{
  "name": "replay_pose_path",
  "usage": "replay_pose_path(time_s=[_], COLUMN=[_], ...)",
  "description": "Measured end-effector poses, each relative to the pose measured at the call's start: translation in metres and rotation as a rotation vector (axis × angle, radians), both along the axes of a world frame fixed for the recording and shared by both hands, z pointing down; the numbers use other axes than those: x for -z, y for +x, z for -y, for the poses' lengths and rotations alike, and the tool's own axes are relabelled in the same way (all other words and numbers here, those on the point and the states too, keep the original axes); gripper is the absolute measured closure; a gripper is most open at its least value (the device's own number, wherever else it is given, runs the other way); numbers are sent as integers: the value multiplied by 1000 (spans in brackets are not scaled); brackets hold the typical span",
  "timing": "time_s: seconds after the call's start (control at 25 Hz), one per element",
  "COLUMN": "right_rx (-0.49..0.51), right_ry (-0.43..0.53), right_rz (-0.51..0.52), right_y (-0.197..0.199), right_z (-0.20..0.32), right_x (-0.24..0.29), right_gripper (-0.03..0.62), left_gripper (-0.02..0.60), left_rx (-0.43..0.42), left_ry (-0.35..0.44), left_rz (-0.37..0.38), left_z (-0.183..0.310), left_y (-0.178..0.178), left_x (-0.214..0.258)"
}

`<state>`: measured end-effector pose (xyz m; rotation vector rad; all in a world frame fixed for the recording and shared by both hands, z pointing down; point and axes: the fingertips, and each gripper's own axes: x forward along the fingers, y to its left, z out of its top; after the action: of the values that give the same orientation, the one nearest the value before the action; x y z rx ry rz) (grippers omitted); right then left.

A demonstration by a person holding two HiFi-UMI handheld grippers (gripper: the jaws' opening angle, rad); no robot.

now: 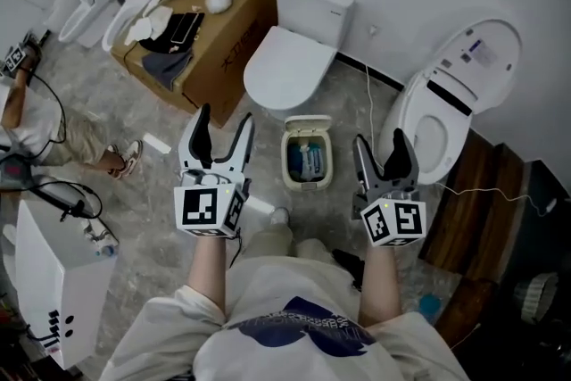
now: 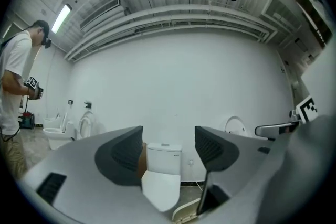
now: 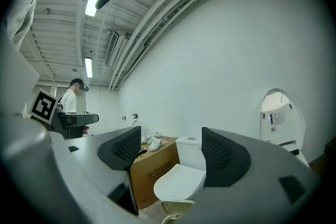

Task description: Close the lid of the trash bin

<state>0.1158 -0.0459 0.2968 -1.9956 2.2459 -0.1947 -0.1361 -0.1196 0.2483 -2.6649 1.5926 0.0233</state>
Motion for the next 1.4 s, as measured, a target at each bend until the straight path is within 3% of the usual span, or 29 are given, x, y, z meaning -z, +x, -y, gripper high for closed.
replay_pose_path(time_s=[0.28,0.56,0.76,0.96,1.16,1.4], right_rx=[-61,22,178,493,756,806], right_ry=[-49,-89,-168,-333,-511,-637], right_rz=[-42,-55,-175,-431,-527,-561], right_y=[16,23,22,0,-23,-31], right_z=[19,38,63,100,124,152], right_x=[-14,-27,-68,-157,-261,-350], right_gripper=[246,244,246,255,272,275], left_gripper=[285,287,285,285,287,287], left_rx=[-24,22,35,85,133,191], left_ry=[-34,-57,-73,-91,-145,-214], left_rz=[-24,-38,-20,-1,26,30], left_z=[37,45,44,45,41,24], left_y=[-2,12,30,41,47,41], left_x=[-11,-19,-30,-46,-86,-130])
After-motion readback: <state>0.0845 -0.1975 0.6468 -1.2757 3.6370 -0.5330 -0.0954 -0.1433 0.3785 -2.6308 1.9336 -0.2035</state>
